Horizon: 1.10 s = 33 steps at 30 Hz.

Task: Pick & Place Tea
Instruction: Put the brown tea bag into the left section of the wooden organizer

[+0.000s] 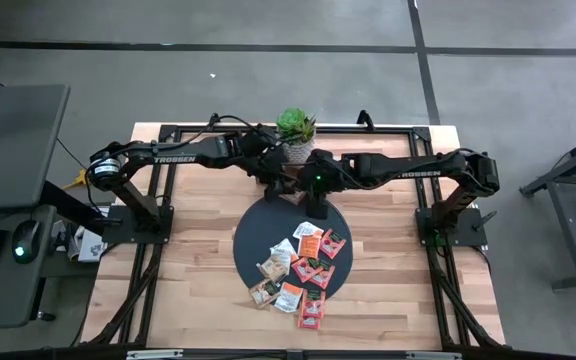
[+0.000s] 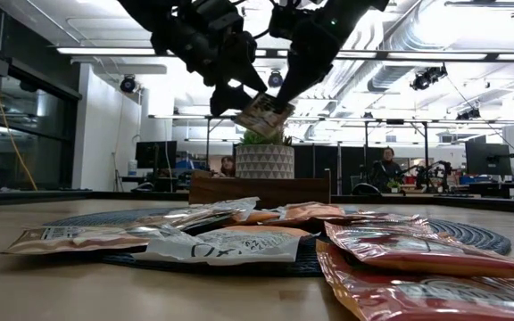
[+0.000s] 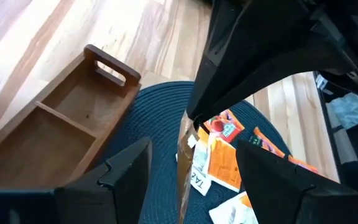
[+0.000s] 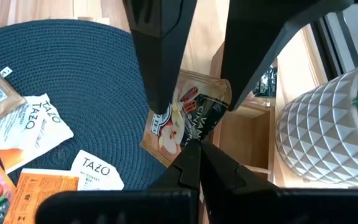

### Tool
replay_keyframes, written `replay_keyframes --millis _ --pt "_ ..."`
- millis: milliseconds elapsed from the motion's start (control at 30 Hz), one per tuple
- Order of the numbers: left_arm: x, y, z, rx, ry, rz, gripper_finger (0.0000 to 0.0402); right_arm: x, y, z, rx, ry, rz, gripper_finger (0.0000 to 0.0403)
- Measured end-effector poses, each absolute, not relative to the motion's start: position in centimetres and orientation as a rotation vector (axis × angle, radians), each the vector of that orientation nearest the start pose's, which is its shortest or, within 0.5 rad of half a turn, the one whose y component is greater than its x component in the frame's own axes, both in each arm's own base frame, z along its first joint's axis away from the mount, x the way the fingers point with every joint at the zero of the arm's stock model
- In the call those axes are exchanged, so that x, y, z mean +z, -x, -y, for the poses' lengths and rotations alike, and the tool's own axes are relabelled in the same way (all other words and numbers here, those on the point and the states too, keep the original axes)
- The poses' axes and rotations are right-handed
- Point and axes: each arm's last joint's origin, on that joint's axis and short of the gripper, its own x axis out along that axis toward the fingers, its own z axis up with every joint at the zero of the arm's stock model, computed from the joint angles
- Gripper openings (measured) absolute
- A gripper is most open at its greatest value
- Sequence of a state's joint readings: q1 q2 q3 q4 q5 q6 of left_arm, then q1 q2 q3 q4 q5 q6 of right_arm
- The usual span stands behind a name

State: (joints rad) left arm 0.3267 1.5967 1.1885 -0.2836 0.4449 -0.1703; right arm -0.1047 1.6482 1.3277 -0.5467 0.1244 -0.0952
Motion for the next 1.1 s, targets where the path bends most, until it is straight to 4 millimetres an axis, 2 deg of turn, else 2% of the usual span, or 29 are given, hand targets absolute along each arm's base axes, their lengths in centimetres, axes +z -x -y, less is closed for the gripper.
replay_keyframes --millis 233,600,933,1100 --pt "26.75 -33.50 -10.00 -0.064 0.452 -0.627 0.0220 27.33 -35.24 4.06 -0.168 0.107 -0.873 0.0000" --pt "26.86 -33.55 -9.94 -0.090 0.471 -0.617 0.0083 27.35 -35.27 4.06 -0.164 0.113 -0.870 0.0000" --pt "26.58 -33.33 -9.86 -0.083 0.504 -0.654 0.0008 27.36 -35.27 4.06 -0.162 0.112 -0.869 0.0000" --pt "26.51 -33.28 -9.84 -0.083 0.509 -0.664 0.0002 27.35 -35.31 4.04 -0.160 0.112 -0.867 0.0000"
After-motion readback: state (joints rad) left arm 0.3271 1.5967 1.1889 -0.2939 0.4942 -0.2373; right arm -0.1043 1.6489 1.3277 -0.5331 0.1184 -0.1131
